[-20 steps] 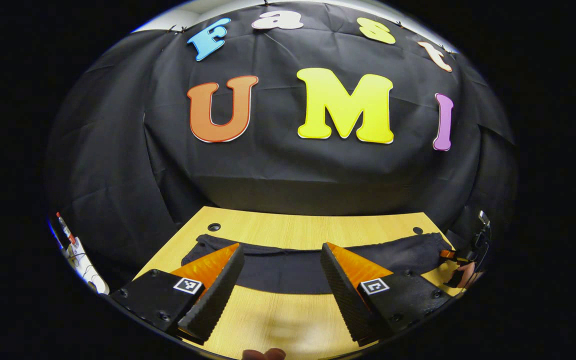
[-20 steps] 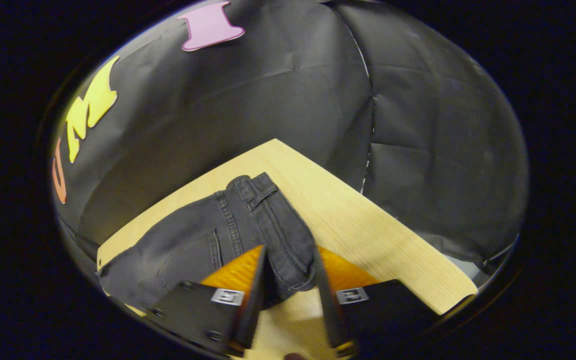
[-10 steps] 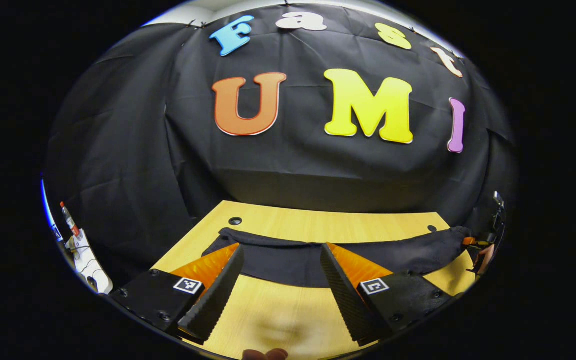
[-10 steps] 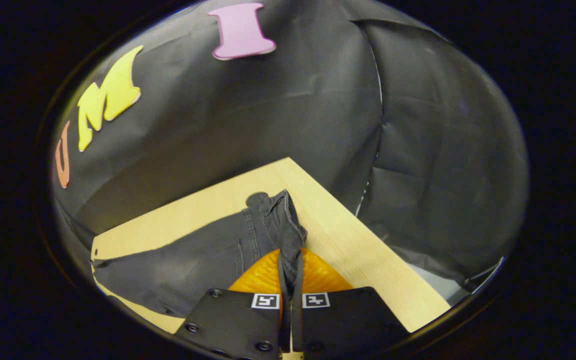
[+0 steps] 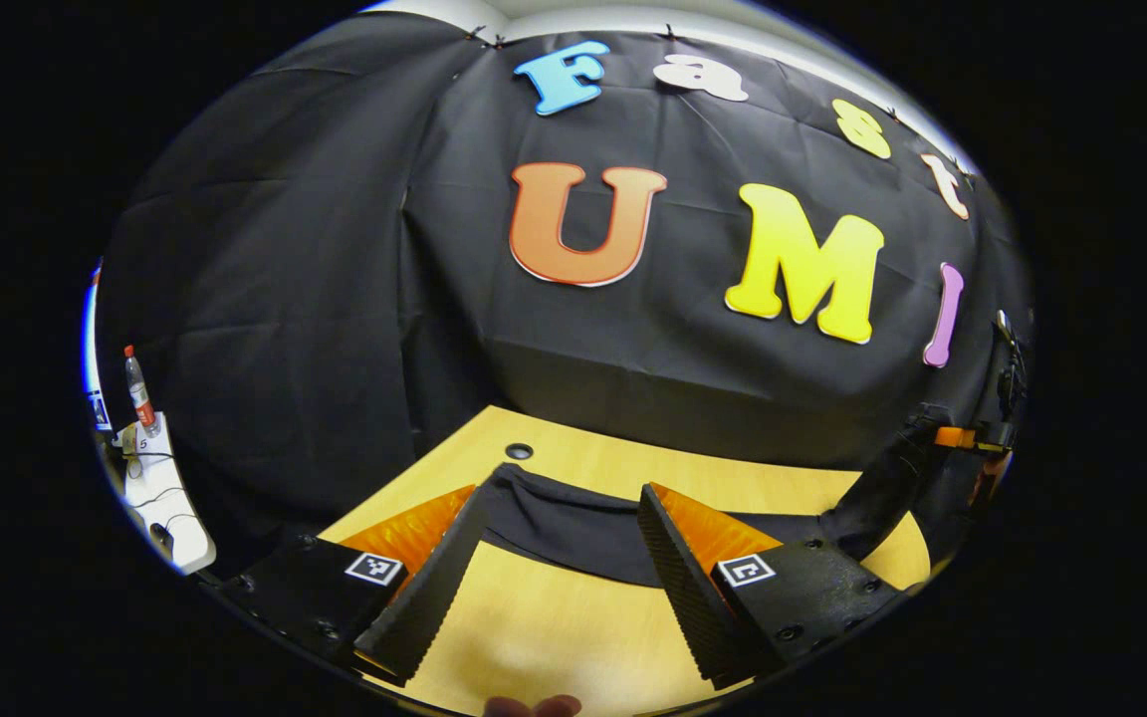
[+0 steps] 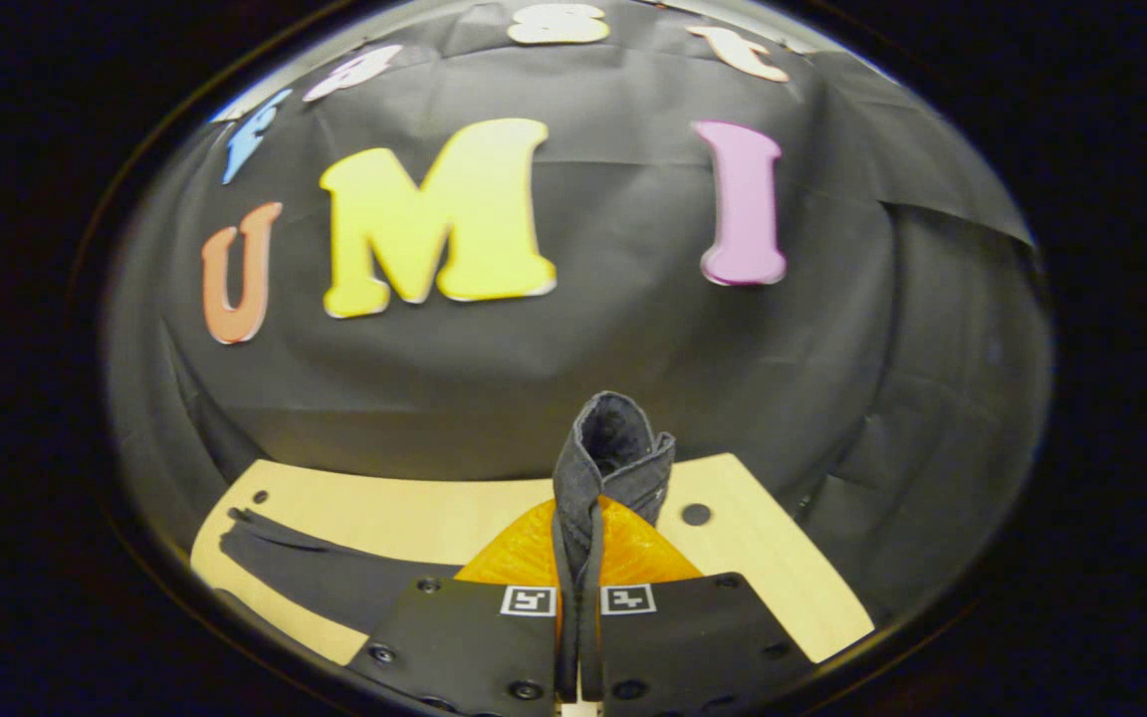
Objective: Grasp the waist and the cuffs of the jeans and fold them to make the two legs overlap; first hold the waist and fold one-third of the jeans toward the cuffs, then hold the cuffs and fold the remaining one-third in the same direction to finish folding.
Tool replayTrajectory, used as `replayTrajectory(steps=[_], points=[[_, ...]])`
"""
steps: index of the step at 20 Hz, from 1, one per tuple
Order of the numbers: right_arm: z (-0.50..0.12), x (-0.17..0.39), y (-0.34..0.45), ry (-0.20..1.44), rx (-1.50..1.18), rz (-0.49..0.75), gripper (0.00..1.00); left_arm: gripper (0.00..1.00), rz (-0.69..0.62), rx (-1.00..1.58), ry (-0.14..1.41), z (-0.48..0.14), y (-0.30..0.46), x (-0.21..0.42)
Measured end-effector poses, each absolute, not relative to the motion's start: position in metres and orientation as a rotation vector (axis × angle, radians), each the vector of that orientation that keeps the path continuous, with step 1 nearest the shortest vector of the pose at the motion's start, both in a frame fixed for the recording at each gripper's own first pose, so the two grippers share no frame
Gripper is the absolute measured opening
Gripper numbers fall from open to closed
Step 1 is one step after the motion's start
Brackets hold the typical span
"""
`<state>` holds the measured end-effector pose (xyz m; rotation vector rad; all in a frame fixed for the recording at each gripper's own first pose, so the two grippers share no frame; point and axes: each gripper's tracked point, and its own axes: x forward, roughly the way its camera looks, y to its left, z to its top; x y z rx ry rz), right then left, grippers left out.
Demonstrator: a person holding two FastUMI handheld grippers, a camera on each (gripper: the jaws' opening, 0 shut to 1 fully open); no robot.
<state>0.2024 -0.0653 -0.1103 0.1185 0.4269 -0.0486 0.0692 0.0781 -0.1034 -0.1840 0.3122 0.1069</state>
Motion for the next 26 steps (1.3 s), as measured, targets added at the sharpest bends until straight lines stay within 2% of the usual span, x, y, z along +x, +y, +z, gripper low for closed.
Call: replayTrajectory(steps=[5,10,17,23,25,26], points=[[-0.128,0.201,0.053,0.461,0.048,0.081,0.02,0.99,0.139,-0.099,0.254,-0.095,0.142,0.067],[-0.195,0.199,0.142,0.537,-0.050,0.137,0.02,0.99,0.156,-0.126,0.268,-0.108,0.179,0.059],[-0.303,0.183,0.204,0.701,-0.168,0.151,0.02,0.98,0.181,-0.183,0.295,-0.130,0.209,0.051],[-0.350,0.167,0.216,0.793,-0.298,0.208,0.00,0.99,0.170,-0.266,0.347,-0.154,0.207,0.047],[-0.351,0.164,0.225,0.792,-0.270,0.252,0.17,0.99,0.171,-0.280,0.360,-0.161,0.208,0.046],[-0.346,0.161,0.233,0.788,-0.239,0.277,0.22,0.99,0.173,-0.279,0.359,-0.161,0.209,0.047]])
